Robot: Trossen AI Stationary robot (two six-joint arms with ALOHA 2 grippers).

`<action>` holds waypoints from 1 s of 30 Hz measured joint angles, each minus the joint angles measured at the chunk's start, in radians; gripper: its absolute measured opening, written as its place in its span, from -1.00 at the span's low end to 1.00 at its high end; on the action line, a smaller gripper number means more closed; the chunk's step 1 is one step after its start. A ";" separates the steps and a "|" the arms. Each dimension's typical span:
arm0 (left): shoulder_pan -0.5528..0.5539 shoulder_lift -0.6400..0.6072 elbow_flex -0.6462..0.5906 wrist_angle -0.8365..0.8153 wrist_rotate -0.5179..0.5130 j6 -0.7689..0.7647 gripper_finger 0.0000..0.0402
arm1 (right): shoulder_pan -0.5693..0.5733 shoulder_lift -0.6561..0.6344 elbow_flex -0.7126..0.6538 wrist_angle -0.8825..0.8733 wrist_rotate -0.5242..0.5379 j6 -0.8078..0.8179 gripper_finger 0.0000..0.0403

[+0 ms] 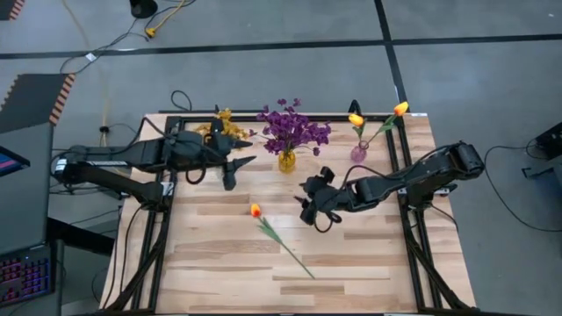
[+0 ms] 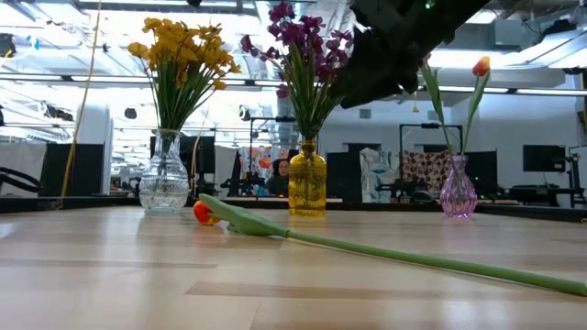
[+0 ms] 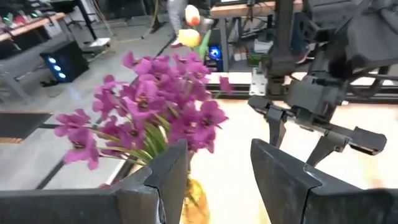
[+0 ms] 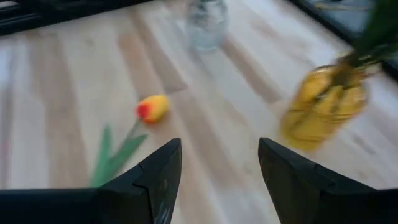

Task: Sort flowers into vase by color
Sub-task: Put the orange flower into the purple vase

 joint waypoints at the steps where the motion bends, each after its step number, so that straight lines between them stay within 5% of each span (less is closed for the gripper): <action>1: -0.007 -0.003 0.000 -0.007 0.000 -0.008 -0.18 | 0.008 0.006 0.000 0.012 -0.013 0.002 0.19; 19: -0.083 -0.003 0.000 -0.024 0.000 -0.028 -0.18 | 0.049 0.344 0.000 0.541 -0.149 -0.031 0.19; 30: -0.083 -0.003 0.000 -0.043 0.001 -0.067 -0.18 | 0.050 0.529 0.152 0.559 -0.202 -0.037 0.19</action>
